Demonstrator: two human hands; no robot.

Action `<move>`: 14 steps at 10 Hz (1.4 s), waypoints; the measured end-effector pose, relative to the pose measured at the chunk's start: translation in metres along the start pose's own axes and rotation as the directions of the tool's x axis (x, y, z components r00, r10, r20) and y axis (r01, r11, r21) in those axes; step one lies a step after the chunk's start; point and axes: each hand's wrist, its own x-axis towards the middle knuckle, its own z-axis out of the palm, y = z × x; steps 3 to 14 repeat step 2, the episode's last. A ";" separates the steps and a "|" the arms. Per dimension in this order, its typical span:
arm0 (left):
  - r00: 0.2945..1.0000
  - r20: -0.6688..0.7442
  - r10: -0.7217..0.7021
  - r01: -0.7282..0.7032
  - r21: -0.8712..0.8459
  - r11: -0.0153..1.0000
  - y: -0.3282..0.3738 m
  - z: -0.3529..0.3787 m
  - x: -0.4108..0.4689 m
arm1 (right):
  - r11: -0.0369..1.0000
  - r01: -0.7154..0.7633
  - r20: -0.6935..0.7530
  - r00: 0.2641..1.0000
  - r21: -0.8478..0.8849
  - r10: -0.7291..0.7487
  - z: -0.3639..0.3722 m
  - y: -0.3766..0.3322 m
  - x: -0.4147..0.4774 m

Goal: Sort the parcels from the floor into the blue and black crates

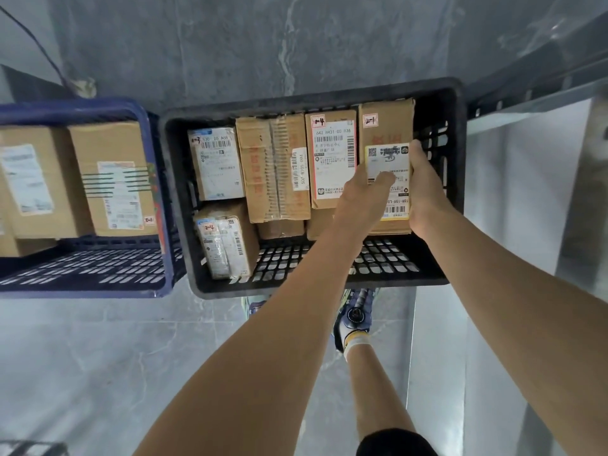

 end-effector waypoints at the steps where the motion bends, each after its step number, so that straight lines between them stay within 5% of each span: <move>1: 1.000 0.013 0.004 -0.004 -0.009 1.000 -0.002 -0.006 -0.008 | 1.000 0.012 0.024 1.000 0.004 -0.012 -0.002 -0.003 -0.001; 14: 0.999 -0.037 -0.039 0.038 -0.028 0.999 -0.004 -0.016 -0.027 | 0.996 0.056 -0.015 0.998 -0.064 -0.058 0.002 -0.013 -0.022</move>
